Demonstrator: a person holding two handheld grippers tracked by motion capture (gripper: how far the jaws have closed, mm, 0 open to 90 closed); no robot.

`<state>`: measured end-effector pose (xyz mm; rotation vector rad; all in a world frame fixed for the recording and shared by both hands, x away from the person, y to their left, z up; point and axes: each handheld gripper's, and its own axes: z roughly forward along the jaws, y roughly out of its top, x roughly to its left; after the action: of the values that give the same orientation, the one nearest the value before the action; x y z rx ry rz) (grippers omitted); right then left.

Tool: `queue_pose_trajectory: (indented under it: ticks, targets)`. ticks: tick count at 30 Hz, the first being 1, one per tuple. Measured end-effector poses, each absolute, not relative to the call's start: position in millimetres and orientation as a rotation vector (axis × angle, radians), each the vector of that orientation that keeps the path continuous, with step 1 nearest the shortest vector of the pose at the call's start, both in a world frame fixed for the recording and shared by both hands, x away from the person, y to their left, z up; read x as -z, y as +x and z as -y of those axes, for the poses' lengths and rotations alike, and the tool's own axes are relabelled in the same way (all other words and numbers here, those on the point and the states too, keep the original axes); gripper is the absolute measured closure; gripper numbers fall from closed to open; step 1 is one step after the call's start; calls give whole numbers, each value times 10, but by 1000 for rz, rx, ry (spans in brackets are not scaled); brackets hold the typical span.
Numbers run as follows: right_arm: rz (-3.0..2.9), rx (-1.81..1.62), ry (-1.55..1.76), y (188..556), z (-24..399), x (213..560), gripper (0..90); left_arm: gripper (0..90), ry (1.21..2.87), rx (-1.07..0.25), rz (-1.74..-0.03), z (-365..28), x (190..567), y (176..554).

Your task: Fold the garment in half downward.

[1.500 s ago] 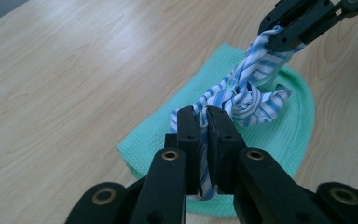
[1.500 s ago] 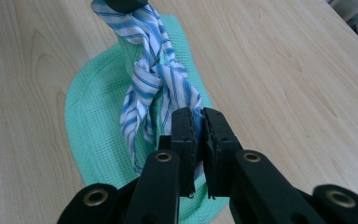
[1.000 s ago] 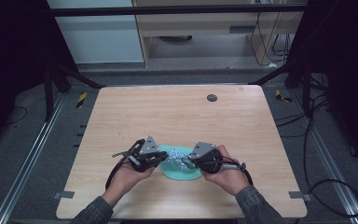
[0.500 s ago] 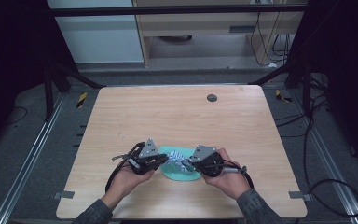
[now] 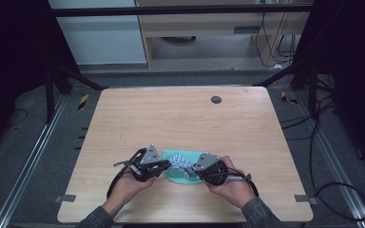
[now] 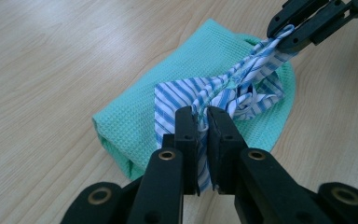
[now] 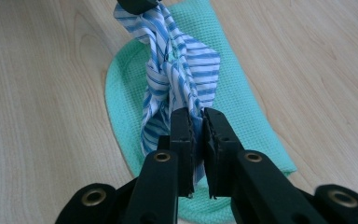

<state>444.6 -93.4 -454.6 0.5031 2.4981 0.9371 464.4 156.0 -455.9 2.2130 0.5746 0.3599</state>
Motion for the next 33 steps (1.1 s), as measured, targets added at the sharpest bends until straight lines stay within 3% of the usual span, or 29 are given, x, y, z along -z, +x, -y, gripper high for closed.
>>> queue_pose_trajectory:
  ticks: [19,33]
  targets:
    - [-2528,-928,494,4337,945,4655,804,837,2234,-343,-558,-1574,4648,4558]
    - [-2519,-930,550,4262,961,4648,584,834,2221,-331,-550,-1608,4670,4507]
